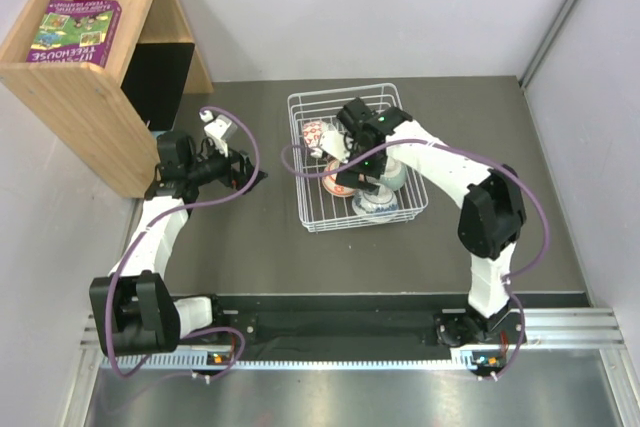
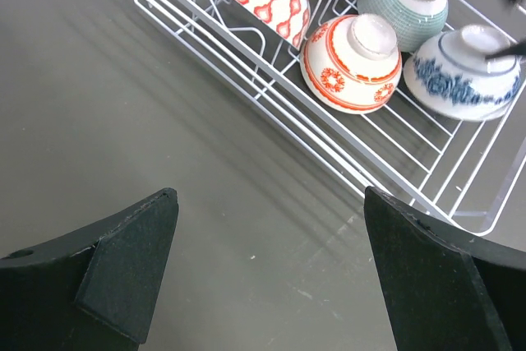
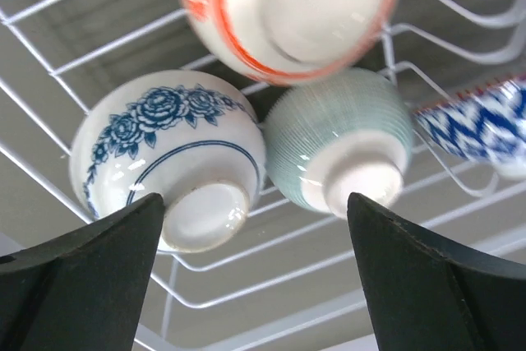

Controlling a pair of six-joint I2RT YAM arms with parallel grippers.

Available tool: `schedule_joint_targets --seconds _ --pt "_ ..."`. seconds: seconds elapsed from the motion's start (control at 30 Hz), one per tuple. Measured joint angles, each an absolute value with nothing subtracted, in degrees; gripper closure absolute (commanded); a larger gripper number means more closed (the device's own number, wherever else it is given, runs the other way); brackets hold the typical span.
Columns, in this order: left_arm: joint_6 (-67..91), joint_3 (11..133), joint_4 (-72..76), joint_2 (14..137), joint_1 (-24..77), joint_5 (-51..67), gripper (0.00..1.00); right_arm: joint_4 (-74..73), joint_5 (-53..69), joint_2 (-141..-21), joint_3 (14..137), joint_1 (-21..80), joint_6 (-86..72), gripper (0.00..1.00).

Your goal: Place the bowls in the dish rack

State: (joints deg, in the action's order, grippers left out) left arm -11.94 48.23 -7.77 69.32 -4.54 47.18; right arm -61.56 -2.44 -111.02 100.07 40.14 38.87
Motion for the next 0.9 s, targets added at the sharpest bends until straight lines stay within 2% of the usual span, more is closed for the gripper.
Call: schedule_joint_targets --seconds 0.13,0.27,0.6,0.9 --pt "-11.92 48.23 -7.73 69.89 -4.54 47.72 0.01 -59.59 -2.35 -108.53 100.05 37.91 38.44 0.09" --pt "-11.88 48.21 -7.66 70.06 -4.54 48.18 0.01 -52.97 -4.67 -107.46 100.03 37.21 36.12 0.15" --pt "-11.77 48.21 -7.60 70.06 -4.54 48.56 0.01 -37.54 -17.91 -114.32 99.85 37.80 31.59 0.14" --pt "-12.23 48.18 -7.68 70.06 -4.54 48.53 0.01 -35.40 -21.96 -118.48 99.81 39.33 31.22 0.14"
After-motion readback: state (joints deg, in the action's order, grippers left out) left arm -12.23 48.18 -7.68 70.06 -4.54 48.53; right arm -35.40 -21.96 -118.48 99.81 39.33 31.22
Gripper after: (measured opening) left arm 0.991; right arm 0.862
